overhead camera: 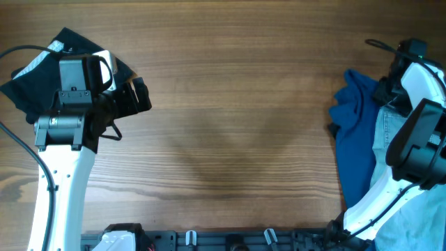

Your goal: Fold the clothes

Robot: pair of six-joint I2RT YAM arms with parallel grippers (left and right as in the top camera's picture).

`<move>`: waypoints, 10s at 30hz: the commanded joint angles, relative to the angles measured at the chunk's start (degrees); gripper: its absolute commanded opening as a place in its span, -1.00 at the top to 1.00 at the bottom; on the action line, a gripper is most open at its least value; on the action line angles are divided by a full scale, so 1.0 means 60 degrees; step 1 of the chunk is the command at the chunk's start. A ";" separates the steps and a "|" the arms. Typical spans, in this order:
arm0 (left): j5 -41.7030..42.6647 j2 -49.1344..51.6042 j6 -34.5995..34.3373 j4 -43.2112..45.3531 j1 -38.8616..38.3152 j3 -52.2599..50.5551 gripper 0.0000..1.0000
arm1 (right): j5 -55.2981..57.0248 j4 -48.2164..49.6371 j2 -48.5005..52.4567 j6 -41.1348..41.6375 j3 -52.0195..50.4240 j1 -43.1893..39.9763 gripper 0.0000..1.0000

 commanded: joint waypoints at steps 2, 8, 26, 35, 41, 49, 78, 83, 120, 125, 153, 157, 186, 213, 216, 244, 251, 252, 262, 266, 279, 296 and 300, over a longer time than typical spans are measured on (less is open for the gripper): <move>0.0189 0.0047 0.0113 -0.0007 -0.0069 0.0197 -1.00 | -0.0517 0.0441 -0.0211 -0.0255 -0.0448 -0.0022 -0.29; 0.0189 0.0047 0.0113 -0.0015 -0.0069 0.0197 -1.00 | 0.0809 0.0572 -0.0208 0.0586 -0.0736 -0.0047 0.17; 0.0186 0.0047 0.0117 -0.0255 -0.0069 0.0197 -1.00 | -0.1024 0.0729 -0.0958 0.0674 -0.0401 -0.0481 0.35; 0.0186 0.0047 0.0117 -0.0255 -0.0069 0.0197 -1.00 | -0.1311 0.0922 -0.0146 0.0816 -0.0444 -0.0484 0.62; 0.0186 0.0047 0.0117 -0.0273 -0.0069 0.0197 -1.00 | -0.2138 0.0193 -0.1188 -0.0124 0.0441 -0.0492 0.92; 0.0149 0.0015 0.0113 -0.0572 -0.0066 0.0211 -1.00 | -0.4962 -0.1235 -0.4878 -0.2470 0.2069 0.2663 0.91; 0.4954 0.4273 0.0131 0.3963 -0.0790 0.1330 -0.72 | -0.3730 -0.2277 -0.6040 0.0419 0.1978 0.6320 -0.54; 0.3275 0.6918 0.0441 0.6969 -0.1712 0.1330 -0.99 | -0.3697 -0.2932 -0.5781 0.0441 0.1858 0.6277 -0.54; -0.0168 0.7723 0.0335 0.5796 0.0412 0.3209 -0.35 | -0.3439 -0.3643 -0.1829 0.1126 0.0459 0.5038 -0.29; -0.0164 0.5949 0.0328 0.4470 0.0397 0.3209 -0.49 | -0.2834 -0.3045 -0.0517 0.1180 0.0393 0.4699 0.35; -0.0361 0.3537 -0.0350 -0.2018 0.1916 -0.0168 -0.98 | -0.6623 -0.3643 -0.0619 -0.1698 0.0011 0.2656 -0.21; -0.0463 0.3548 -0.0353 -0.0313 0.1916 -0.1909 -0.82 | -0.5974 -0.3625 -0.0619 -0.1100 -0.0721 0.3166 -0.27; 0.0149 0.3734 -0.1198 0.3093 0.1916 -0.4393 0.92 | -0.9351 -0.1282 -0.0619 -0.1045 -0.3956 0.3246 -0.05; 0.0994 -0.0328 -0.1676 -0.2444 0.1916 -0.2816 0.92 | -0.5308 -0.4211 -0.8302 -0.0007 -0.1672 0.1366 0.94; 0.1836 -0.1118 -0.1676 -0.2856 0.1916 -0.2240 0.92 | -0.5340 -0.4105 -0.8411 0.0321 -0.0630 0.1366 0.91; 0.1719 -0.0863 -0.1668 -0.2259 0.1916 -0.1956 0.92 | -0.8025 0.2124 -0.3282 -0.0219 -0.6805 0.2510 0.72; 0.1723 -0.0863 -0.1672 -0.1781 0.1916 -0.1956 0.92 | -0.7340 0.6568 -0.3228 0.0521 -0.6663 0.2477 0.92; 0.1723 -0.0863 -0.1672 -0.1676 0.1916 -0.1956 0.92 | -0.7344 0.6801 -0.3231 0.0525 -0.6539 0.2477 0.83; 0.1723 -0.0863 -0.1672 -0.1184 0.1909 -0.1956 0.92 | -0.7788 0.0350 -0.3847 -0.0117 -0.5588 0.2477 -0.48; 0.1723 -0.0863 -0.1672 -0.1122 0.1909 -0.1956 0.92 | -0.7293 -0.1071 -0.3840 -0.0204 -0.6324 0.2477 -0.22; 0.1723 -0.0860 -0.1672 -0.0907 0.1909 -0.1956 0.92 | -0.8637 0.0226 -0.3818 -0.0095 -0.9140 0.2477 -0.21; 0.1723 -0.0860 -0.1672 -0.0896 0.1909 -0.1956 0.92 | -0.7872 0.0550 -0.3847 0.0889 -0.9074 0.3872 0.05; 0.1727 -0.0860 -0.1672 -0.0841 0.1909 -0.1956 0.91 | -0.7843 0.0794 -0.3843 0.1668 -0.9071 0.4594 0.50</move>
